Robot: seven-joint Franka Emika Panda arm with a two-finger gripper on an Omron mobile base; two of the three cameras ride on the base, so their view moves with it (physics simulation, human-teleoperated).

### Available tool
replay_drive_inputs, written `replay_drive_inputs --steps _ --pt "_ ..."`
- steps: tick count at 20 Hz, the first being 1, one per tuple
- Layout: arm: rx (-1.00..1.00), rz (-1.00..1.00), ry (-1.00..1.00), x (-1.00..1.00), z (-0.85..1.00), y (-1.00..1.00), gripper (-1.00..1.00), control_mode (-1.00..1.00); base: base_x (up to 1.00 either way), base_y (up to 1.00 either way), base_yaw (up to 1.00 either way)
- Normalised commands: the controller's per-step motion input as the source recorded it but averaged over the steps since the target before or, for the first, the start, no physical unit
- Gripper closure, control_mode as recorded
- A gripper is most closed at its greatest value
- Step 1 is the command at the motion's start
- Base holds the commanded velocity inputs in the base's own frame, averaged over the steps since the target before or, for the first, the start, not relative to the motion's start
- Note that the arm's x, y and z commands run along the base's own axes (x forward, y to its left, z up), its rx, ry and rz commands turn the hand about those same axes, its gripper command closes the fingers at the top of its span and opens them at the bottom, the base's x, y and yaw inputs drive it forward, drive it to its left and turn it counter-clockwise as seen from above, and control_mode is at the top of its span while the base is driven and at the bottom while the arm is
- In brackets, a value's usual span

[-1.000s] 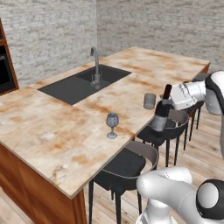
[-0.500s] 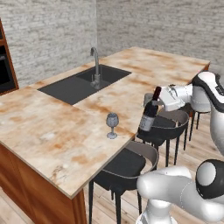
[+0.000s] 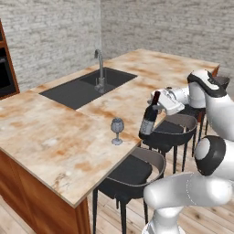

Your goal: There is a wine glass and glass cup on the dining counter. Place the wine bottle next to the wine glass and the juice bottle next to the glass cup.

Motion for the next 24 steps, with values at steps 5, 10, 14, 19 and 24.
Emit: replay_drive_inputs --steps 5,10,14,19,24 --pt "-0.06 0.14 0.00 0.41 -0.07 0.00 1.00 -1.00 0.00 0.00 0.00" --pt "-0.08 0.11 0.00 0.29 -0.06 0.01 1.00 -1.00 0.00 0.00 0.00" --pt "-0.10 0.06 0.00 0.24 -0.15 0.13 1.00 -1.00 0.00 0.00 0.00" --pt "-0.06 0.02 0.00 0.20 -0.16 0.15 1.00 -1.00 0.00 0.00 0.00" --pt "0.00 0.00 0.00 0.18 -0.14 0.17 1.00 -1.00 0.00 0.00 0.00"
